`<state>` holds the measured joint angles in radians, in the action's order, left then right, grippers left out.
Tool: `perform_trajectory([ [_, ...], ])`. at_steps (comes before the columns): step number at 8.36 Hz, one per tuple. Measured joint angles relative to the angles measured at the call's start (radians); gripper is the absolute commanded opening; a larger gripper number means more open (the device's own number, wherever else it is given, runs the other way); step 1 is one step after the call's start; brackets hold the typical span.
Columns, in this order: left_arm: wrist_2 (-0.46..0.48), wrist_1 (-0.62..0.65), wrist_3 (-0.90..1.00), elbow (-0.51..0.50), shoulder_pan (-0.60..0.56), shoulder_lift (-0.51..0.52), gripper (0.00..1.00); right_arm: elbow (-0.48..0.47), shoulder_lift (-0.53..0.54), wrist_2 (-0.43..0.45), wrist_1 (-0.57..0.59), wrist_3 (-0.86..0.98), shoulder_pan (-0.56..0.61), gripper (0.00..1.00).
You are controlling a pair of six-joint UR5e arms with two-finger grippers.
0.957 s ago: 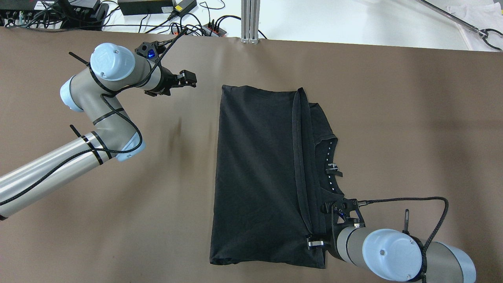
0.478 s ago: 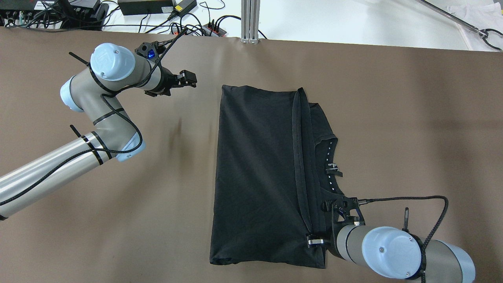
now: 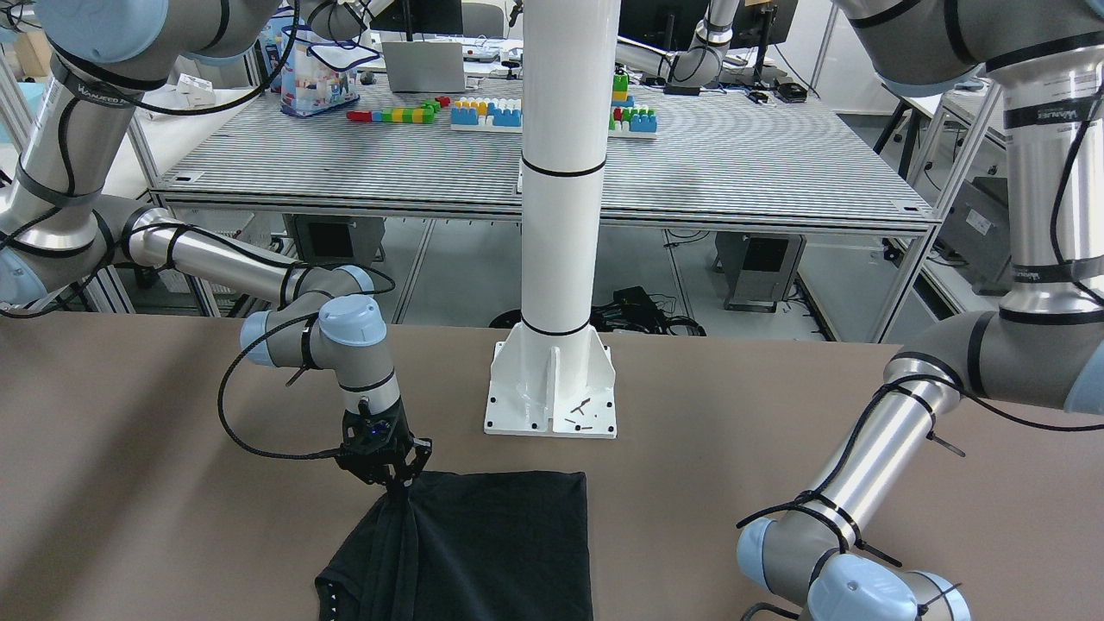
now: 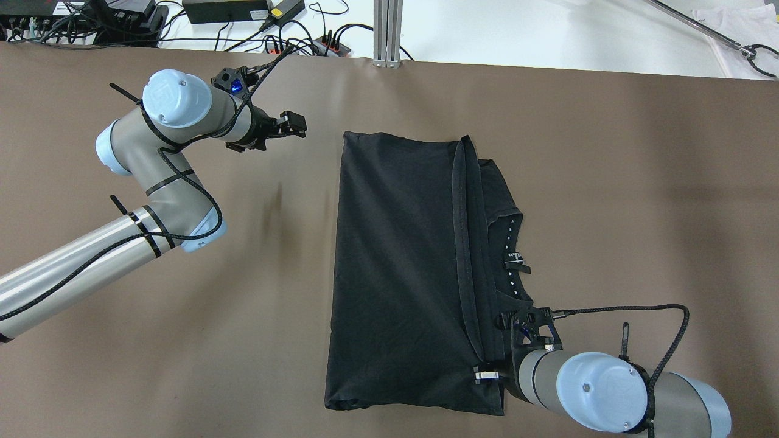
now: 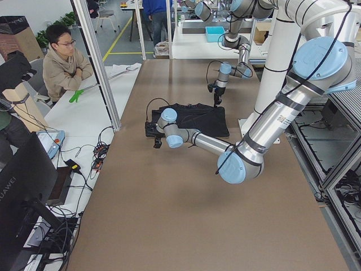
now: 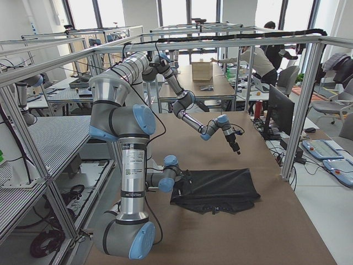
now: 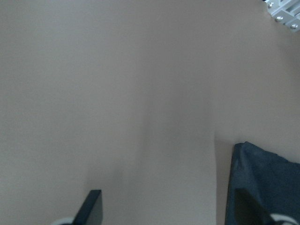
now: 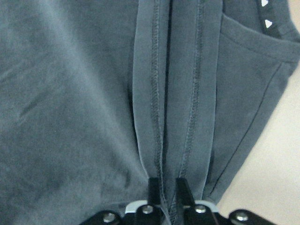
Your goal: Fold clothes
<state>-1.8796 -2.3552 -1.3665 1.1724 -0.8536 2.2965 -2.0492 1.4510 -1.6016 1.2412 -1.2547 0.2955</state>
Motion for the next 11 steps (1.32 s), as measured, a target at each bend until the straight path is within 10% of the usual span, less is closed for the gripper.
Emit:
perform_trajectory([
  [4, 0.001, -0.001, -0.005, 0.0, 0.002, 0.0, 1.0, -0.047, 0.049, -0.033, -0.001, -0.005, 0.013, 0.01],
  [6, 0.002, -0.001, -0.022, 0.004, 0.002, 0.0, 1.0, -0.059, 0.088, -0.04, -0.001, -0.092, 0.003, 0.46],
  [7, 0.002, -0.001, -0.027, 0.005, 0.002, -0.001, 1.0, -0.052, 0.063, -0.044, 0.003, -0.12, -0.003, 0.54],
  [11, 0.002, 0.0, -0.031, 0.006, 0.009, 0.002, 1.0, -0.014, -0.009, -0.043, 0.011, -0.14, -0.003, 0.51],
])
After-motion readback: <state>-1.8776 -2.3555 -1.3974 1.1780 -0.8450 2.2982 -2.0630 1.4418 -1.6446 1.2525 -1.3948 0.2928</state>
